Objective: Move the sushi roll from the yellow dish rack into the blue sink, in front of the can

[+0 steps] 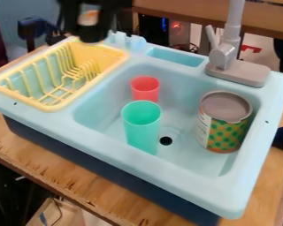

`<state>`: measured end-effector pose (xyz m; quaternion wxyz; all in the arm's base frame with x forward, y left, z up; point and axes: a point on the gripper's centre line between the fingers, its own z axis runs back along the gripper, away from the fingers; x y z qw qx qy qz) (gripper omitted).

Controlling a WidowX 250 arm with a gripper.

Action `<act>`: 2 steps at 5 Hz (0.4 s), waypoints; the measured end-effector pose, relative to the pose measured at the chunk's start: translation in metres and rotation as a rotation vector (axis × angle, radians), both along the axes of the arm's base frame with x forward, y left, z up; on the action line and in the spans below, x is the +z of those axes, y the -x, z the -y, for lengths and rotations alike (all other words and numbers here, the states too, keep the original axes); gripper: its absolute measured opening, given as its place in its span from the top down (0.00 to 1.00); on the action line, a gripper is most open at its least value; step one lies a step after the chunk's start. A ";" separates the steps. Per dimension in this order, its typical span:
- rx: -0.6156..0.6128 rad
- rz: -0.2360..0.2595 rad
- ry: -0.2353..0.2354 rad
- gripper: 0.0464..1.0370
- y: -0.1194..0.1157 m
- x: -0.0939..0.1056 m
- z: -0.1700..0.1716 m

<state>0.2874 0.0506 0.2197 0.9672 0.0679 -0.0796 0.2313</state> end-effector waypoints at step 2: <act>-0.428 -0.019 0.065 0.46 0.000 0.002 0.094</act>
